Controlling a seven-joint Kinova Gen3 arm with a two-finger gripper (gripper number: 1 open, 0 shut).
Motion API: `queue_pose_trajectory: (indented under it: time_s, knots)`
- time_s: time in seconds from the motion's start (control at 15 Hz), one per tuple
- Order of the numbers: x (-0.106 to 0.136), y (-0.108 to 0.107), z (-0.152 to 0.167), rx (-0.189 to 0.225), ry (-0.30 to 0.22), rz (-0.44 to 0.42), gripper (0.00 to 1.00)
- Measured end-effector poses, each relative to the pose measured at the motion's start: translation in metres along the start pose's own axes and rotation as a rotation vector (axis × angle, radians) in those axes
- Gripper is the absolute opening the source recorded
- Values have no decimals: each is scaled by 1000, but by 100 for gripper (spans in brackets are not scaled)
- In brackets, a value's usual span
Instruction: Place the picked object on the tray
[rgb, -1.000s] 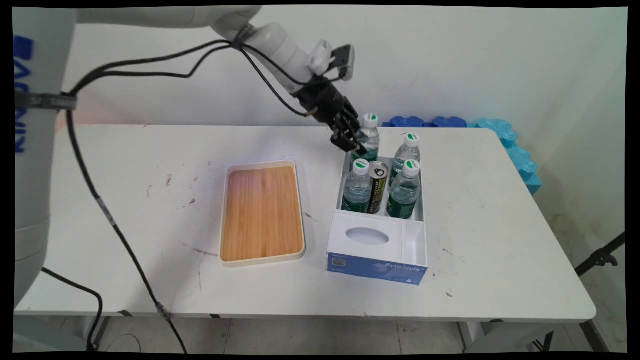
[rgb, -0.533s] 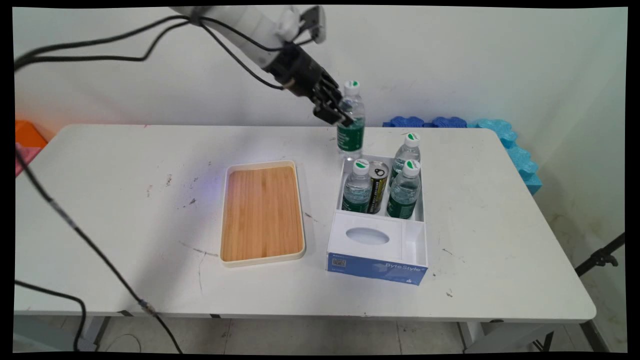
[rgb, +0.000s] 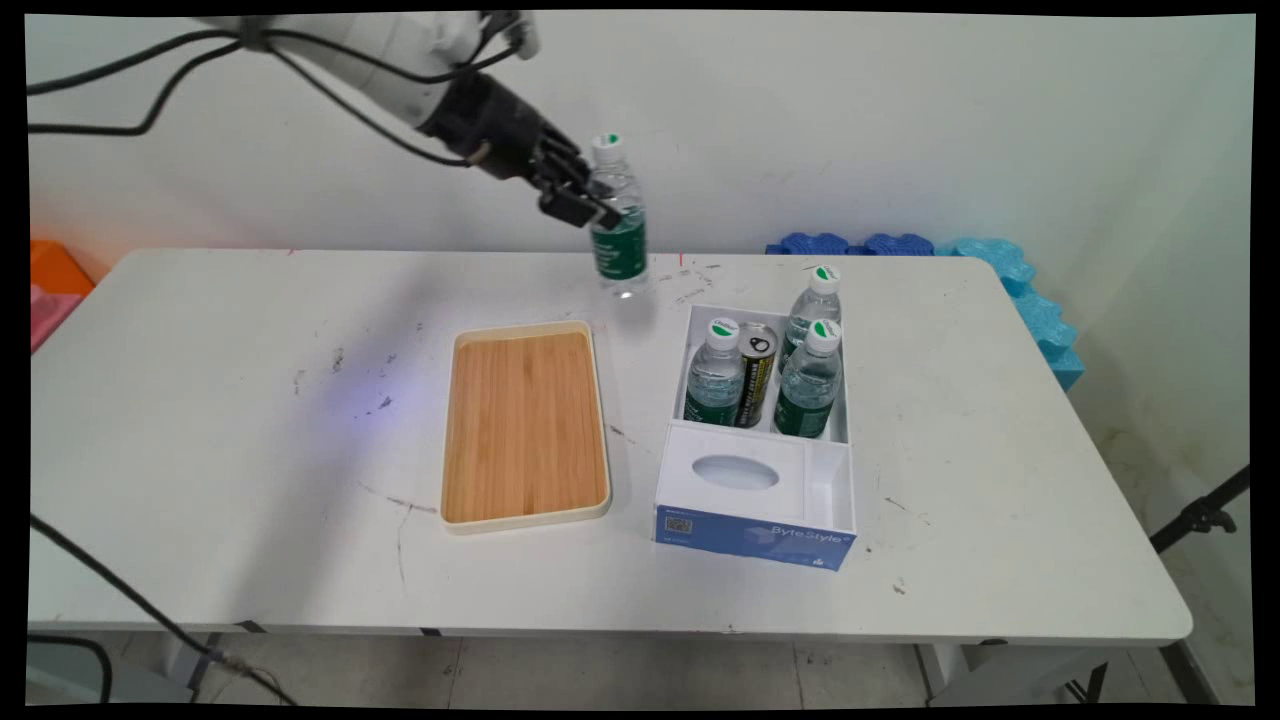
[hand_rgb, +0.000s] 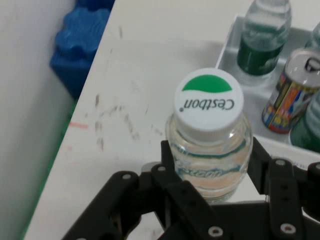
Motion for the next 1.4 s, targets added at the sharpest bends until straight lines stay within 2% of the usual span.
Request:
queue_pose_trajectory:
  time_s: [0.4,0.8,1.4]
  knots:
    - [-49,11,-15,56,-20,-61,0]
    - [-89,22,-7,104,-41,-128,0]
    - [-117,30,11,146,-57,-192,0]
